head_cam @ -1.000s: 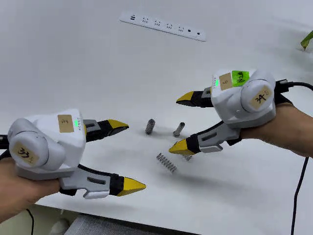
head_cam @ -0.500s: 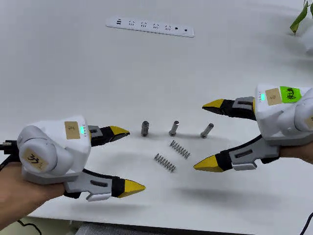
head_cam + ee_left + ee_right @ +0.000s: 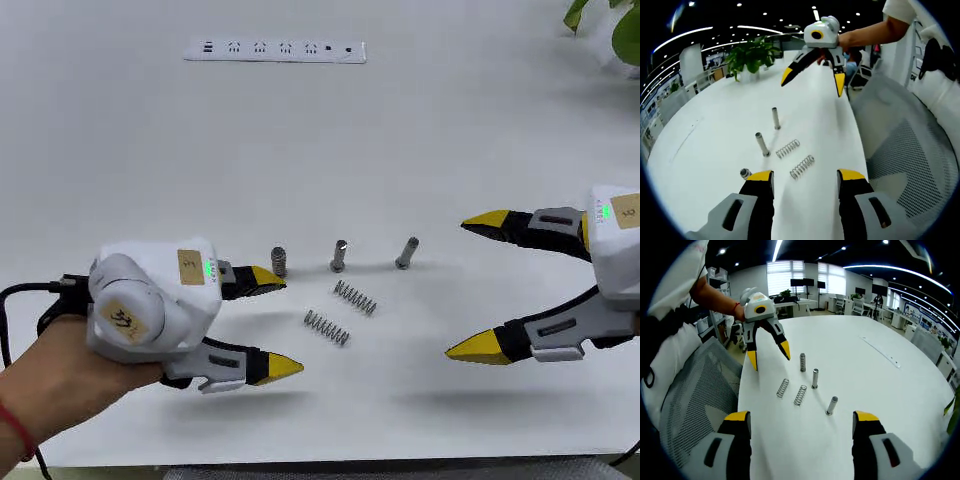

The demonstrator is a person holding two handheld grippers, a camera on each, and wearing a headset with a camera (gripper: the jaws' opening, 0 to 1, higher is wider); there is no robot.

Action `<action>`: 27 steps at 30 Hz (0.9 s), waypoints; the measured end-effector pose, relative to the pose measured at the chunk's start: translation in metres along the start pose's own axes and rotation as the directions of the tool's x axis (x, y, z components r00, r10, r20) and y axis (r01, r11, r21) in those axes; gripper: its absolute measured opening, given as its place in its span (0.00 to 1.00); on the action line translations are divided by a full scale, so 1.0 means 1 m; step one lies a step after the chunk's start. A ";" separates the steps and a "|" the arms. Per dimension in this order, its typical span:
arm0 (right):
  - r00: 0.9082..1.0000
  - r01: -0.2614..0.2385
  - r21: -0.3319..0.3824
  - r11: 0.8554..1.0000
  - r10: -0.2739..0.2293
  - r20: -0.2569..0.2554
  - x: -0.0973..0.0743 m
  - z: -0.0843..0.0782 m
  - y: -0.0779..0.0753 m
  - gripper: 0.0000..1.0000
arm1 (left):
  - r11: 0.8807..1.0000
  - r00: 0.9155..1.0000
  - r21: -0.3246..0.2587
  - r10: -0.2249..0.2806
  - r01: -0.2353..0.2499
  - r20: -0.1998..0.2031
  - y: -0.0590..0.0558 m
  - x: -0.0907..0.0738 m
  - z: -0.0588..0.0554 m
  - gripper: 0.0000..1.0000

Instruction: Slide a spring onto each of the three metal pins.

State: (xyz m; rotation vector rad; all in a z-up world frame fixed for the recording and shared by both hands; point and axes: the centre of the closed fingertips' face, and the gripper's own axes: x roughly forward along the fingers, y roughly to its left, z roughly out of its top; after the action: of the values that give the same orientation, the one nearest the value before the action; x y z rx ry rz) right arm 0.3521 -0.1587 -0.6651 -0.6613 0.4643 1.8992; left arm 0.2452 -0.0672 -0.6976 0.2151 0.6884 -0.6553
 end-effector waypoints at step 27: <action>0.997 0.077 0.122 0.989 -0.079 0.011 -0.021 -0.034 0.004 0.84 | 0.979 0.975 0.202 0.014 0.032 -0.221 0.010 0.049 -0.027 0.22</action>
State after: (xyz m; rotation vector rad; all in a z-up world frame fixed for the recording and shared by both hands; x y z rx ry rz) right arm 0.3632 -0.1951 -0.6785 -0.5751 0.5321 1.7857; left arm 0.2660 -0.0733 -0.7500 0.4815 0.8364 -0.7180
